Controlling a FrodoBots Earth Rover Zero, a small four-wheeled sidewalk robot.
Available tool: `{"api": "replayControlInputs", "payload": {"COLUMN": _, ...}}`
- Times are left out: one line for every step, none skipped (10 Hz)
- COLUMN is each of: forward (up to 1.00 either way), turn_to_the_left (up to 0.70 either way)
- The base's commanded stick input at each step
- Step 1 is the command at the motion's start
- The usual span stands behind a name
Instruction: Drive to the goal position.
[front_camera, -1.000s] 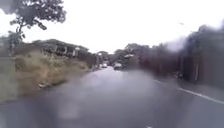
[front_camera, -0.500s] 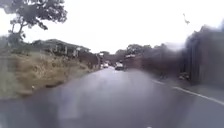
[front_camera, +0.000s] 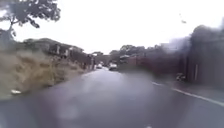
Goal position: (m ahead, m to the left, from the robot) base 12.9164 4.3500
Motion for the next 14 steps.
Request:
{"api": "replayControlInputs", "payload": {"forward": 0.7, "turn_to_the_left": 0.0}}
{"api": "replayControlInputs", "payload": {"forward": 0.7, "turn_to_the_left": 0.0}}
{"api": "replayControlInputs", "payload": {"forward": 0.7, "turn_to_the_left": 0.0}}
{"api": "replayControlInputs", "payload": {"forward": 0.7, "turn_to_the_left": 0.0}}
{"api": "replayControlInputs", "payload": {"forward": 0.7, "turn_to_the_left": 0.0}}
{"api": "replayControlInputs", "payload": {"forward": 0.7, "turn_to_the_left": 0.0}}
{"api": "replayControlInputs", "payload": {"forward": 0.7, "turn_to_the_left": 0.0}}
{"api": "replayControlInputs", "payload": {"forward": 0.7, "turn_to_the_left": 0.0}}
{"api": "replayControlInputs", "payload": {"forward": 0.7, "turn_to_the_left": 0.0}}
{"api": "replayControlInputs", "payload": {"forward": 0.7, "turn_to_the_left": 0.0}}
{"api": "replayControlInputs", "payload": {"forward": 0.7, "turn_to_the_left": 0.0}}
{"api": "replayControlInputs", "payload": {"forward": 0.7, "turn_to_the_left": 0.0}}
{"api": "replayControlInputs", "payload": {"forward": 0.7, "turn_to_the_left": 0.0}}
{"api": "replayControlInputs", "payload": {"forward": 0.7, "turn_to_the_left": 0.0}}
